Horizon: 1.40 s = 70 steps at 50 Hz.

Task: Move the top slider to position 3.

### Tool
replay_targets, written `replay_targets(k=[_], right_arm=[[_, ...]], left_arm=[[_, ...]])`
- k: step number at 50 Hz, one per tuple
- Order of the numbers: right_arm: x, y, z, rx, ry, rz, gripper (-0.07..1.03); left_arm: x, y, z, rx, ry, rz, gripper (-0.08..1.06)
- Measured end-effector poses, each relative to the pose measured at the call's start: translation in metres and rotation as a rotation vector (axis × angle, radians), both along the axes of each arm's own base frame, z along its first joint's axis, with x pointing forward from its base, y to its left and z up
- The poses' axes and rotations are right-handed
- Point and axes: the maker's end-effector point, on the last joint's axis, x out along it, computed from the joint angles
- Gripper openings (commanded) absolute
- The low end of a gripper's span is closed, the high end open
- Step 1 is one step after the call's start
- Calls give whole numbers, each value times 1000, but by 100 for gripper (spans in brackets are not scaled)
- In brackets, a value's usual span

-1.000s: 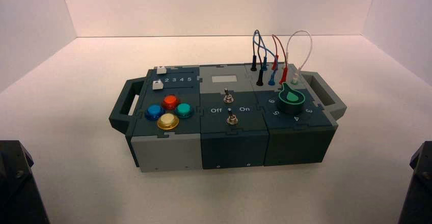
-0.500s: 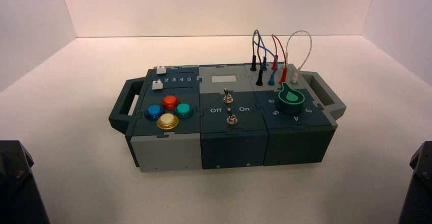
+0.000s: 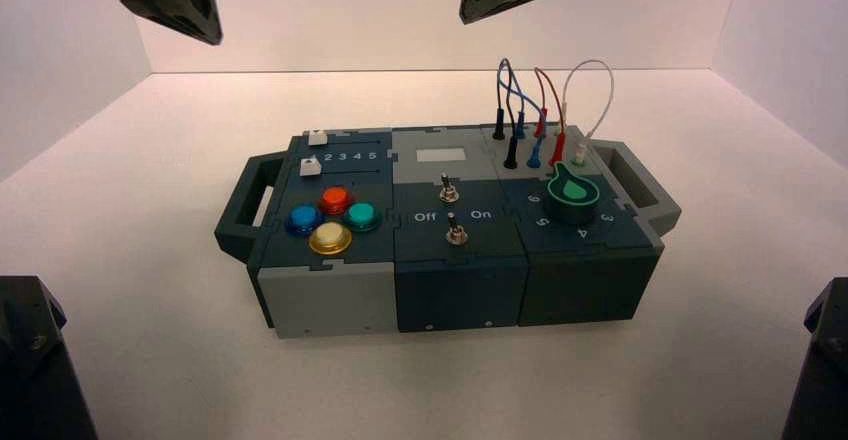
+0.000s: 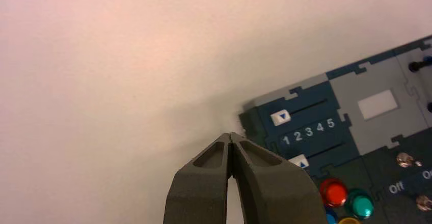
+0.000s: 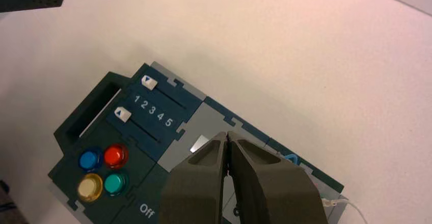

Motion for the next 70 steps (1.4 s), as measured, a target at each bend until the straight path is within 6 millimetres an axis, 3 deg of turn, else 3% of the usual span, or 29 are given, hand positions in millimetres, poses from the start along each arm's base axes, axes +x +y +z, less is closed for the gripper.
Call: replay_targets(k=[18, 48, 70], right_arm=[[0, 1, -6, -10, 16, 0, -2], [-1, 2, -6, 3, 27, -9, -2], [-1, 2, -6, 4, 28, -10, -2]], left_arm=[[2, -19, -33, 12, 128, -12, -3], [12, -34, -65, 30, 239, -5, -3], [24, -46, -78, 42, 258, -21, -3]])
